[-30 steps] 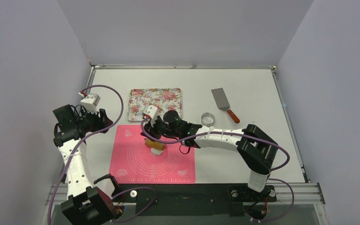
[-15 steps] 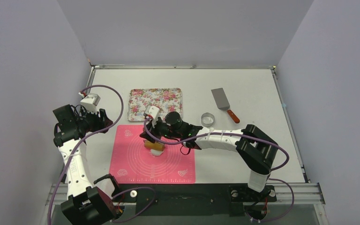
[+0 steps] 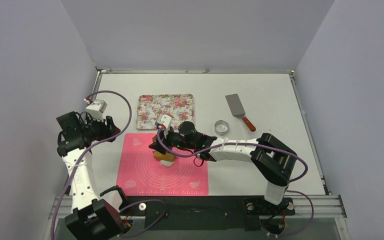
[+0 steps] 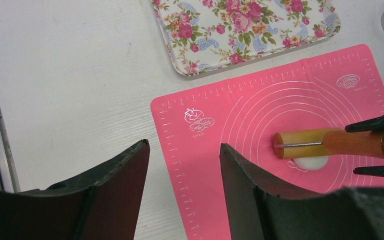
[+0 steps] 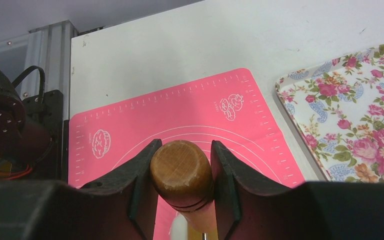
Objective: Roll out the dumpling wrappers from the dough
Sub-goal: Flatten out the dough on the work surface.
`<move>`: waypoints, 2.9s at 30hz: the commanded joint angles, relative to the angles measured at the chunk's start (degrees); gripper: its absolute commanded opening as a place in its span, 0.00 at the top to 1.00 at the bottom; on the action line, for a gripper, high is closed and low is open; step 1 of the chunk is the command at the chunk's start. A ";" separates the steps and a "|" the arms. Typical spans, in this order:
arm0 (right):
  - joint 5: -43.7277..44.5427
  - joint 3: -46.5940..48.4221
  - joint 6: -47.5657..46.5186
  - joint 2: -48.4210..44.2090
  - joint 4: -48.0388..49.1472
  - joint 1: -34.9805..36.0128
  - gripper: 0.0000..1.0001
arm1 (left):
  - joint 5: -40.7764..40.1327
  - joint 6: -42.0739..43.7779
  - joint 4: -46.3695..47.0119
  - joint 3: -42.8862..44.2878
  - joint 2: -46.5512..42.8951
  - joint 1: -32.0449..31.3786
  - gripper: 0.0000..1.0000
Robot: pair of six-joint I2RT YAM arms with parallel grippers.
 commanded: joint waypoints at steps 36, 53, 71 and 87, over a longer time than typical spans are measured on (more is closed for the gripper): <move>13.20 -5.28 0.49 4.66 -25.53 1.05 1.00 | -0.18 1.29 -0.52 1.88 -0.18 -0.27 0.48; 13.10 -8.95 3.74 -0.46 -17.03 -4.23 1.00 | -0.26 0.93 -0.61 2.41 -0.25 -0.21 0.48; 5.06 -7.28 10.11 -11.67 -11.23 -5.55 1.00 | 0.16 0.95 -1.05 3.32 -0.23 -1.02 0.48; 8.33 -3.10 6.05 -14.78 -16.93 -5.45 1.00 | 0.04 0.90 -1.56 3.62 0.13 -2.37 0.48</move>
